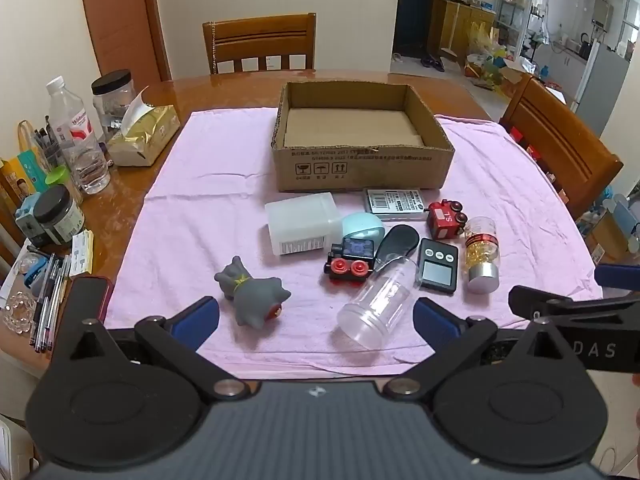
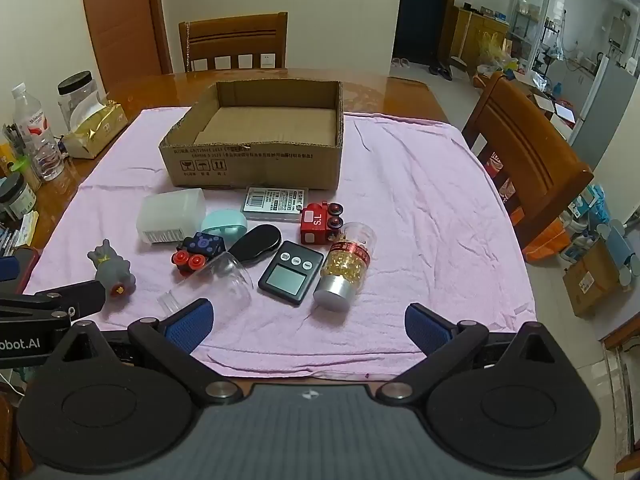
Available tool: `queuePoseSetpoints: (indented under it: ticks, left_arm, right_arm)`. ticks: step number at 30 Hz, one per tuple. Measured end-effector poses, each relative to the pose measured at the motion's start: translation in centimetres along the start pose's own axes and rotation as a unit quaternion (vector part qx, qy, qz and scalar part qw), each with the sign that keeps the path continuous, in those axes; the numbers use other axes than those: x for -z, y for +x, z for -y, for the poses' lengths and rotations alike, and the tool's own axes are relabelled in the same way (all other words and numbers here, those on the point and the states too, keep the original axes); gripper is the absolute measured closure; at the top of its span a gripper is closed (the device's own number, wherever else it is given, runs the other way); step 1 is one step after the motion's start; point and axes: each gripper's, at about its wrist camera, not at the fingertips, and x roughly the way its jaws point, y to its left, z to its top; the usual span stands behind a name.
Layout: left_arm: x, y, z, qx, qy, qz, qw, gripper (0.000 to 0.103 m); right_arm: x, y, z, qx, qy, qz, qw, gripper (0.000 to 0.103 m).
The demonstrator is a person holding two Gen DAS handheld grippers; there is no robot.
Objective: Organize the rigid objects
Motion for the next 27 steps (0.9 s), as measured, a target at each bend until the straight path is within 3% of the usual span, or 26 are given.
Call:
queuePoseSetpoints:
  ticks: [27]
  left_arm:
    - [-0.61,-0.52,0.17,0.006,-0.006,0.011,0.9999,0.001]
  right_arm:
    - [-0.54,0.09,0.27,-0.002,-0.005,0.002,1.0,0.0]
